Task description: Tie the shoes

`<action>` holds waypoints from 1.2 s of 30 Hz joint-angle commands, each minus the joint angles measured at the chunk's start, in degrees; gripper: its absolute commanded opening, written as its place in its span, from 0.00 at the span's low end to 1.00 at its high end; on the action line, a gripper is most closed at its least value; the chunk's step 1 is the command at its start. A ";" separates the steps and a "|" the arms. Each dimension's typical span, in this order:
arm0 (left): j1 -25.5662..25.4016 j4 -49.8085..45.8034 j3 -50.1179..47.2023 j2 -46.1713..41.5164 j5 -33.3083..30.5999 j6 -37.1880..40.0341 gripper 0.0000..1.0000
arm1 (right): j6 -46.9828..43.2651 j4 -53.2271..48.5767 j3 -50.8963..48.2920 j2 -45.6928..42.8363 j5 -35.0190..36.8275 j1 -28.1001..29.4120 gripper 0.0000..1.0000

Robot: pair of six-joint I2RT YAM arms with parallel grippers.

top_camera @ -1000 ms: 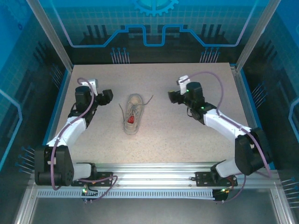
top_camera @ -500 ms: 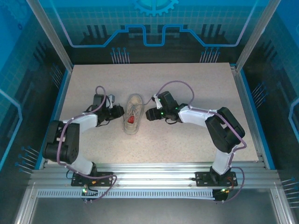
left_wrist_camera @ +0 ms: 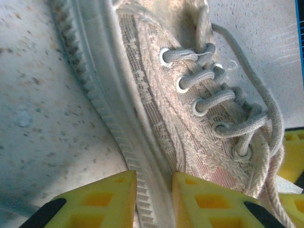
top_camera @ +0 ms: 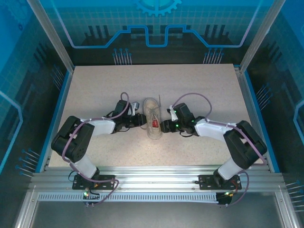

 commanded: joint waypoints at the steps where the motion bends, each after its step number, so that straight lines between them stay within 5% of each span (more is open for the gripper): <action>1: -0.26 -6.86 1.81 -4.02 -3.04 -1.10 0.30 | 1.06 -4.77 -0.44 -5.14 2.25 -0.53 0.60; 5: -0.28 -24.47 5.11 -12.28 -18.05 -2.57 0.49 | 1.54 -12.70 4.08 -8.10 6.26 -1.64 0.66; 8: -0.28 -39.65 9.07 -15.53 -30.68 -8.49 0.49 | 3.75 -18.79 10.47 -5.80 7.42 -3.65 0.69; 11: -0.37 -51.11 14.10 -14.30 -35.95 -14.24 0.42 | 6.22 -24.26 18.40 -0.24 6.84 -5.91 0.71; 19: -3.69 -55.67 21.79 -4.22 -33.80 -21.73 0.33 | 8.70 -34.22 40.65 19.16 6.74 -7.37 0.69; 27: -5.95 -56.47 29.47 7.23 -32.23 -21.87 0.35 | 6.09 -39.79 55.59 33.58 8.83 -7.05 0.50; 36: -6.43 -53.15 29.65 12.27 -30.86 -21.70 0.40 | 4.39 -44.65 65.01 42.26 12.61 -5.51 0.66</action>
